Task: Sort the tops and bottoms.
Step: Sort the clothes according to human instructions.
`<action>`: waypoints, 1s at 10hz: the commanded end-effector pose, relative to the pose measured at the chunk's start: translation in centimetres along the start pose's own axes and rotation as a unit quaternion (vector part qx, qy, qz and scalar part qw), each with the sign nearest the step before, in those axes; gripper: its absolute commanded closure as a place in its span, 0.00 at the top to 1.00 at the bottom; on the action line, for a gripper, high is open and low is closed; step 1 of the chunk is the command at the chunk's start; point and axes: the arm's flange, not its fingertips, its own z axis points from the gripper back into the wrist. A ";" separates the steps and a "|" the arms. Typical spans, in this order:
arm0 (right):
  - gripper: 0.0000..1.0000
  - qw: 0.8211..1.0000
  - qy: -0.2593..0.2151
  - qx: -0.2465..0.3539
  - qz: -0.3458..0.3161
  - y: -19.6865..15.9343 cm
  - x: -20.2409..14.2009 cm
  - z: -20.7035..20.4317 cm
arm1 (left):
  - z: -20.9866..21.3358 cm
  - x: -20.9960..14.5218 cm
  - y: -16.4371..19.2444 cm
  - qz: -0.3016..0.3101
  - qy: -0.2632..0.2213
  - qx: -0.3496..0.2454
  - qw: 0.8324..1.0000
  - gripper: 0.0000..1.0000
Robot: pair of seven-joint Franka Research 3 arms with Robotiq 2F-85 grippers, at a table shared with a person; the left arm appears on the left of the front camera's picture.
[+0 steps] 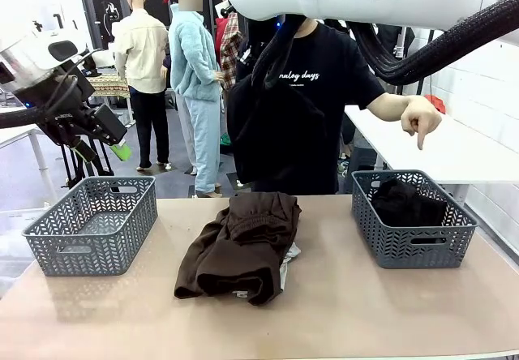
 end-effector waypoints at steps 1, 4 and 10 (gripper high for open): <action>0.00 1.000 -0.007 0.003 -0.001 0.0 -0.3 0.4 | 0.2 -0.1 0.2 0.000 -0.001 0.000 1.000 0.93; 0.00 1.000 -0.007 0.003 -0.001 0.0 -0.3 0.4 | 0.2 -0.1 0.2 0.000 -0.001 0.000 1.000 0.93; 0.00 1.000 -0.007 0.003 -0.001 0.0 -0.3 0.4 | 0.2 -0.1 0.2 0.000 -0.001 0.000 1.000 0.93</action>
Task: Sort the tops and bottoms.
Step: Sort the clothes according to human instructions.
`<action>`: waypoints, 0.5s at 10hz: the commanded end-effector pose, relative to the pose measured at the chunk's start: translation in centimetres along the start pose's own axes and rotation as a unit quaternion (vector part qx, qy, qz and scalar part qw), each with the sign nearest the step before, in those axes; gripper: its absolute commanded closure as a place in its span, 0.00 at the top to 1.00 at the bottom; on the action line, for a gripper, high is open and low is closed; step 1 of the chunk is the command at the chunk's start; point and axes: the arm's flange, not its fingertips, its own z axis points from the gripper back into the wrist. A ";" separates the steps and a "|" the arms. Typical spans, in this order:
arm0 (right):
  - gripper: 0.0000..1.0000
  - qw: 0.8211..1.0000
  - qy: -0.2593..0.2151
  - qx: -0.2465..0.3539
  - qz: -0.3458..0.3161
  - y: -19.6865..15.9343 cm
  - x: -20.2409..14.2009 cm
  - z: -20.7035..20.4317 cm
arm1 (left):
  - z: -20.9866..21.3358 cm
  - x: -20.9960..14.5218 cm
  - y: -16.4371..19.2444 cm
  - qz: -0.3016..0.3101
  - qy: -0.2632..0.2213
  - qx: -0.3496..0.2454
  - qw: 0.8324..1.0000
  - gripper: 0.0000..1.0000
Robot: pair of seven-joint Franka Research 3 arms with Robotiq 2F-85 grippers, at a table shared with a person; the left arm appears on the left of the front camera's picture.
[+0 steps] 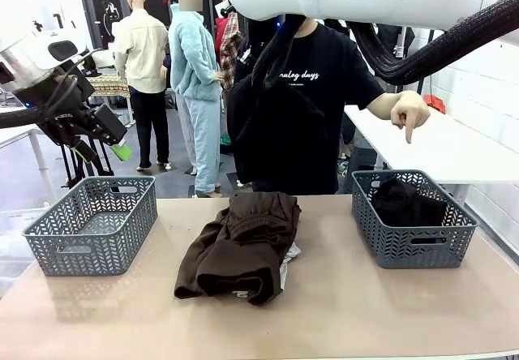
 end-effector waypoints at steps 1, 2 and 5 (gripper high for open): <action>0.00 1.000 -0.007 0.003 -0.001 0.0 -0.3 0.4 | 0.2 -0.1 0.2 0.000 -0.001 0.000 1.000 0.93; 0.00 1.000 0.000 0.000 0.000 0.0 0.0 0.0 | 0.2 -0.1 0.2 0.000 -0.001 0.000 1.000 0.93; 0.00 0.989 0.038 -0.102 -0.104 -5.3 -4.1 4.5 | 0.2 -0.1 0.2 0.000 -0.001 0.000 1.000 0.93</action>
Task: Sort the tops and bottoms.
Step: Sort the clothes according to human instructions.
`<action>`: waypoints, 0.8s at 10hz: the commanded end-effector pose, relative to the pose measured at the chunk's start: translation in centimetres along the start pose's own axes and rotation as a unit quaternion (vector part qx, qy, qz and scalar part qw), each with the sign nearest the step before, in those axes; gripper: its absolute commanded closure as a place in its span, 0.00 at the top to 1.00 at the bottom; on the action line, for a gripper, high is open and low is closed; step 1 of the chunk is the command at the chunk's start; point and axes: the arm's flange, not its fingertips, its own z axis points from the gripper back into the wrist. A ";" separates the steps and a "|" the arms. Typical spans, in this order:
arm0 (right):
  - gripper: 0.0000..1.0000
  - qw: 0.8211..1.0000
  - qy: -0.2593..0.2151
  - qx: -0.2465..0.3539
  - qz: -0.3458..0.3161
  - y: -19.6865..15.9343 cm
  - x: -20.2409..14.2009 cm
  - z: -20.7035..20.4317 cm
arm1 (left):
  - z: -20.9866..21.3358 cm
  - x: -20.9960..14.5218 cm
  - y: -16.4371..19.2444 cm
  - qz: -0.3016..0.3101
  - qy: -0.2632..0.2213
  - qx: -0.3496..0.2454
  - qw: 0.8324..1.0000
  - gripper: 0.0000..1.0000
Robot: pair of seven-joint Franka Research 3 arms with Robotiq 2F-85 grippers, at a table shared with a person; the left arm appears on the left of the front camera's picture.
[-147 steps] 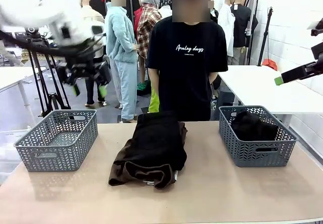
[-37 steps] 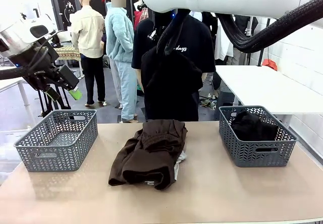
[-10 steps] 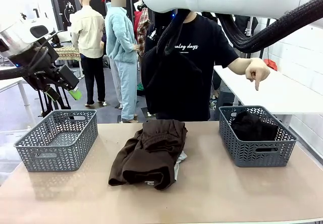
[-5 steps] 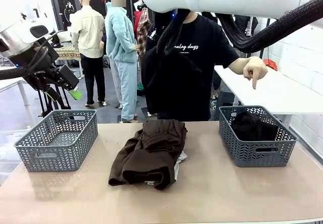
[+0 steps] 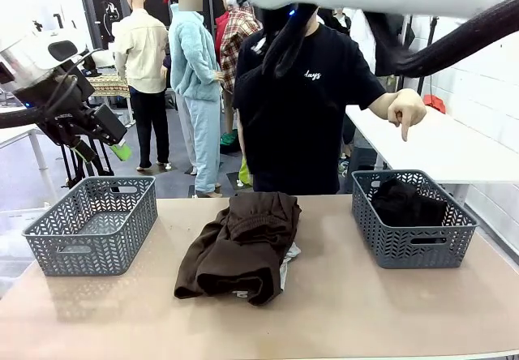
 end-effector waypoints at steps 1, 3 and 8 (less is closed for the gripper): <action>0.00 0.993 0.038 -0.071 -0.090 -4.0 -4.3 2.9 | 0.2 -0.1 0.1 0.000 -0.001 0.000 1.000 0.93; 0.00 0.984 0.059 -0.081 -0.149 -6.8 -8.7 5.0 | 0.2 -0.1 0.1 0.000 -0.001 0.000 1.000 0.93; 0.00 0.984 0.068 -0.076 -0.148 -9.0 -8.3 6.0 | 0.2 -0.1 0.1 0.000 -0.001 0.000 1.000 0.93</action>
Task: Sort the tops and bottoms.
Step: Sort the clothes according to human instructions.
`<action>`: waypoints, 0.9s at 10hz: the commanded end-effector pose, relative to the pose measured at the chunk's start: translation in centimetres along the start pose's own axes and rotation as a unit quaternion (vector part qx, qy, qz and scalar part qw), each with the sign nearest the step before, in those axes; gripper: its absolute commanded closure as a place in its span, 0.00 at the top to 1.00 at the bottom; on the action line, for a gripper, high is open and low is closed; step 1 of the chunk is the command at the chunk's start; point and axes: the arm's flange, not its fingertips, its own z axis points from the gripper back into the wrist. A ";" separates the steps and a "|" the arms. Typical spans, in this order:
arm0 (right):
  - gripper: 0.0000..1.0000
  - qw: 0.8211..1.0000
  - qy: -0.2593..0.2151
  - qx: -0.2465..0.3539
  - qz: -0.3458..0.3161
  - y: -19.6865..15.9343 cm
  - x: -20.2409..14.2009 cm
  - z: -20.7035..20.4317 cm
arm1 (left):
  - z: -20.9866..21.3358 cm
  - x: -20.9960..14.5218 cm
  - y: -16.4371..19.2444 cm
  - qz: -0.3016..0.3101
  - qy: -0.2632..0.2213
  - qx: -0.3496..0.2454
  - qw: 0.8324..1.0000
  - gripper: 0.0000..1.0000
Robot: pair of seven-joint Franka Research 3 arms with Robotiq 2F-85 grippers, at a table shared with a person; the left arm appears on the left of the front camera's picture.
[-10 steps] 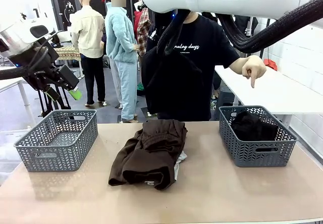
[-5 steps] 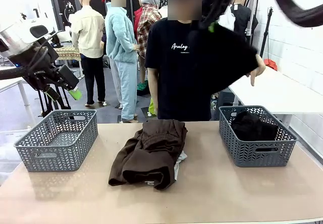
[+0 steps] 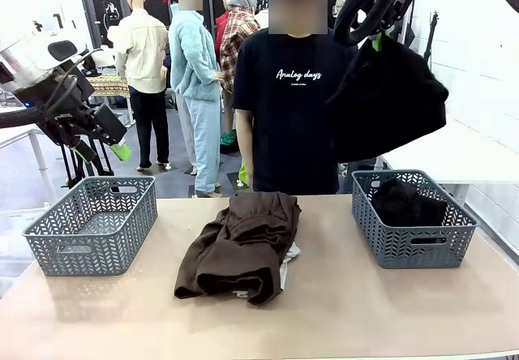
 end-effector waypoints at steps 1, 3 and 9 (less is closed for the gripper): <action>0.00 1.000 -0.013 0.007 0.012 -0.2 0.9 0.3 | 0.2 -0.1 0.1 0.000 -0.001 -0.001 1.000 0.93; 0.00 1.000 -0.001 0.002 0.003 0.5 0.3 -0.2 | 0.2 -0.1 0.1 0.000 -0.001 -0.001 1.000 0.93; 0.00 0.959 0.158 0.055 -0.228 -11.0 2.6 -15.9 | 0.2 -0.1 0.1 0.000 -0.001 -0.001 1.000 0.93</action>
